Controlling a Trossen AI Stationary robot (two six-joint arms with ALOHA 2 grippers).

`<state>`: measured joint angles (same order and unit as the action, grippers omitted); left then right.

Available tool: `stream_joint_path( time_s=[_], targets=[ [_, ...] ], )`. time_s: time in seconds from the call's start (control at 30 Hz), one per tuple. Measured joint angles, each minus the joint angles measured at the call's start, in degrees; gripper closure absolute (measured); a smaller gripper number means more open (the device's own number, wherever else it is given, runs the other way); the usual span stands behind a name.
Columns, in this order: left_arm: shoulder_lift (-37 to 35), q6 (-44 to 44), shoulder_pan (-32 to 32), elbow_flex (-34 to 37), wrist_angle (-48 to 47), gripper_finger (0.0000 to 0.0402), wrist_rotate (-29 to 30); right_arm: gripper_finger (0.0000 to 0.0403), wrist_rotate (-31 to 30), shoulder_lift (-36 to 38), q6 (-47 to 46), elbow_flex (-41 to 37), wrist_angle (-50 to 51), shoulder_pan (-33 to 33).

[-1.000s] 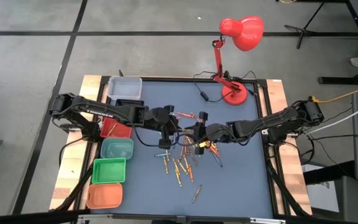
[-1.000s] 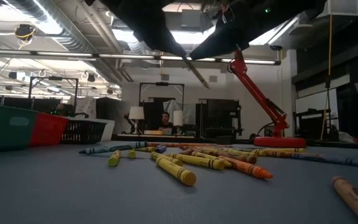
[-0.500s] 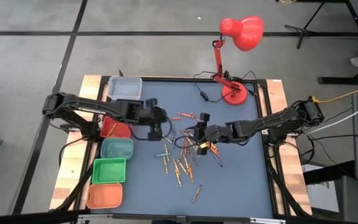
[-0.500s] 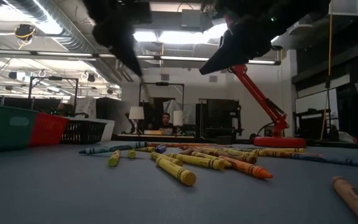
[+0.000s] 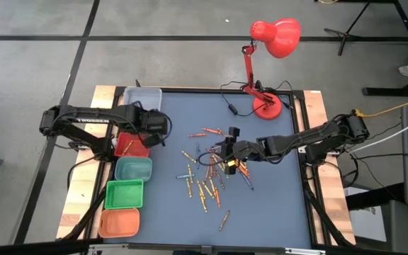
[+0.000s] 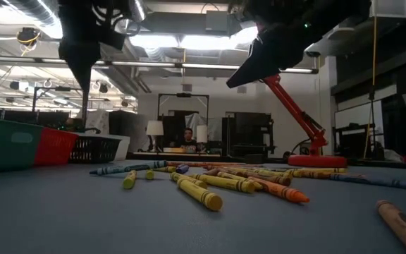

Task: Sort crayons
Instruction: Put the green crayon into the black bin, then put the brown crayon into the blue bin

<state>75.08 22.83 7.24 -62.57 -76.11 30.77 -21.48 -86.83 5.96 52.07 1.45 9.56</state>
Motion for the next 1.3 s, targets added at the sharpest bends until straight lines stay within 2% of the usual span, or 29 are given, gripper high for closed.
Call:
stream_joint_path(
  time_s=[0.37,0.5,0.73,0.93,1.3],
  targets=[
    [0.23,1.07,4.81,7.44,4.78,0.039,0.22,0.0242,-0.32,-0.02,-0.14,0.0,-0.02,-6.86],
    [0.23,1.04,5.69,9.04,8.01,0.0388,0.34,0.0242,1.51,-0.02,-1.1,0.0,0.0,-10.35],
    [0.23,1.02,6.82,11.04,12.46,0.0346,0.34,0.0242,4.16,-0.04,-7.18,-0.08,2.46,-15.21],
    [0.23,1.02,6.73,11.5,17.11,0.0317,0.29,0.0242,4.2,-0.07,-10.81,-2.37,2.9,-17.2],
    [0.23,-1.0,6.58,11.5,30.23,0.0314,-0.33,0.0242,4.16,-0.07,-15.82,-8.92,1.1,-17.5]
  ],
)
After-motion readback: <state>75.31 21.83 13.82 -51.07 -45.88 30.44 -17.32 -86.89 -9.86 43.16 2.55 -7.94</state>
